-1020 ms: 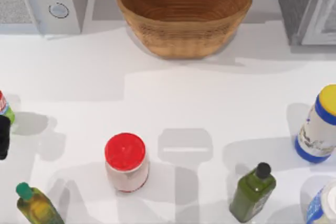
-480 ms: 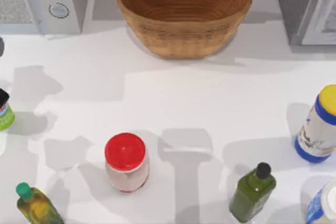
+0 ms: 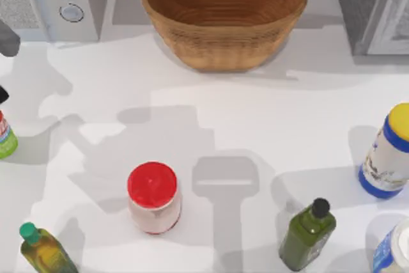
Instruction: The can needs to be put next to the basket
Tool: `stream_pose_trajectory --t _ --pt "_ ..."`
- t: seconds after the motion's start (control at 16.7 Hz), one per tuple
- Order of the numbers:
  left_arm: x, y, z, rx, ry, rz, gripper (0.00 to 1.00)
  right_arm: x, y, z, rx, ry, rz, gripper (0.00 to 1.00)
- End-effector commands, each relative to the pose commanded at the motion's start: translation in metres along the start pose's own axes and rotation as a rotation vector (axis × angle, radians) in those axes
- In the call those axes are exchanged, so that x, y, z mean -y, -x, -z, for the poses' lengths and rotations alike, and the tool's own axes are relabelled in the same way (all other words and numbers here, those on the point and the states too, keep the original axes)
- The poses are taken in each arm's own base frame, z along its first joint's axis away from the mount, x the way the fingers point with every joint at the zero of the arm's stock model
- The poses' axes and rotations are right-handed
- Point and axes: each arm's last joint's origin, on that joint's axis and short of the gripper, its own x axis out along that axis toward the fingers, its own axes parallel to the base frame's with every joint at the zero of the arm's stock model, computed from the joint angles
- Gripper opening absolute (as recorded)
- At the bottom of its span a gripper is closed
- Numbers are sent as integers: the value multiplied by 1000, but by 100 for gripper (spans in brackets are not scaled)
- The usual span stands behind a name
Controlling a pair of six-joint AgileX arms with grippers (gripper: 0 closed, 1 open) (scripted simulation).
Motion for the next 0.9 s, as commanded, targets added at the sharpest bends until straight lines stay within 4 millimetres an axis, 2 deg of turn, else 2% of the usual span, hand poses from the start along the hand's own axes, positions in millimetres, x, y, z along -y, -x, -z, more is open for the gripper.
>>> stream_pose_trajectory --t 0.18,0.54,0.66,0.9 --pt "-9 -5 -6 -14 -22 24 100 0 0 0 0 0 0 100" --pt "-8 -6 -8 -14 -25 23 100 0 0 0 0 0 0 100" --pt "-9 -17 -7 -16 -22 27 100 0 0 0 0 0 0 100" --pt "-9 -54 -7 -10 -22 19 100 0 0 0 0 0 0 100"
